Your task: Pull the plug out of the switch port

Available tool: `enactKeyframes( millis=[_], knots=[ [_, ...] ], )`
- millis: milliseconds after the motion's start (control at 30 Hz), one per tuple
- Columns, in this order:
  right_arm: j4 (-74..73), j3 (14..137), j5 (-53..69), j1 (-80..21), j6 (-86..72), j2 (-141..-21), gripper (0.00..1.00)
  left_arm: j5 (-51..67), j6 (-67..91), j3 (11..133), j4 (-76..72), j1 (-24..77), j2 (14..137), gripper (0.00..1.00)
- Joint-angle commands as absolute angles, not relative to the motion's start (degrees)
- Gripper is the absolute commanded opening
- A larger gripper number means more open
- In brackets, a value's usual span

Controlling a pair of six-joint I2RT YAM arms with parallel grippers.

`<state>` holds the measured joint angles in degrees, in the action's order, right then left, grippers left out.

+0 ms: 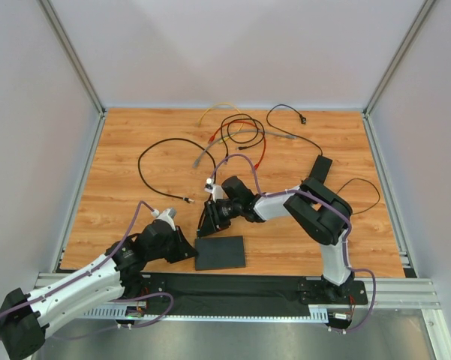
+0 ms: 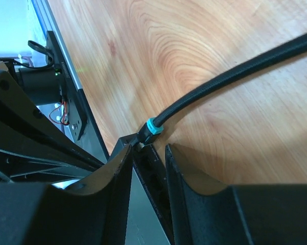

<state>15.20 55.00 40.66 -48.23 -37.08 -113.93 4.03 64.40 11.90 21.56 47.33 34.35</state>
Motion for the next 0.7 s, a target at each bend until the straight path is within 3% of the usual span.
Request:
enactKeyframes(
  millis=[0, 667],
  knots=[
    [15.12, 57.13, 42.01, -48.69, -36.91, -115.05, 0.34, 4.39, 65.04, 11.43, 20.65, 47.55, 34.54, 0.14],
    [17.75, 58.01, 44.12, -48.69, -40.61, -118.56, 0.35, 4.75, 64.95, 10.9, 20.3, 47.55, 33.93, 0.14]
  ],
)
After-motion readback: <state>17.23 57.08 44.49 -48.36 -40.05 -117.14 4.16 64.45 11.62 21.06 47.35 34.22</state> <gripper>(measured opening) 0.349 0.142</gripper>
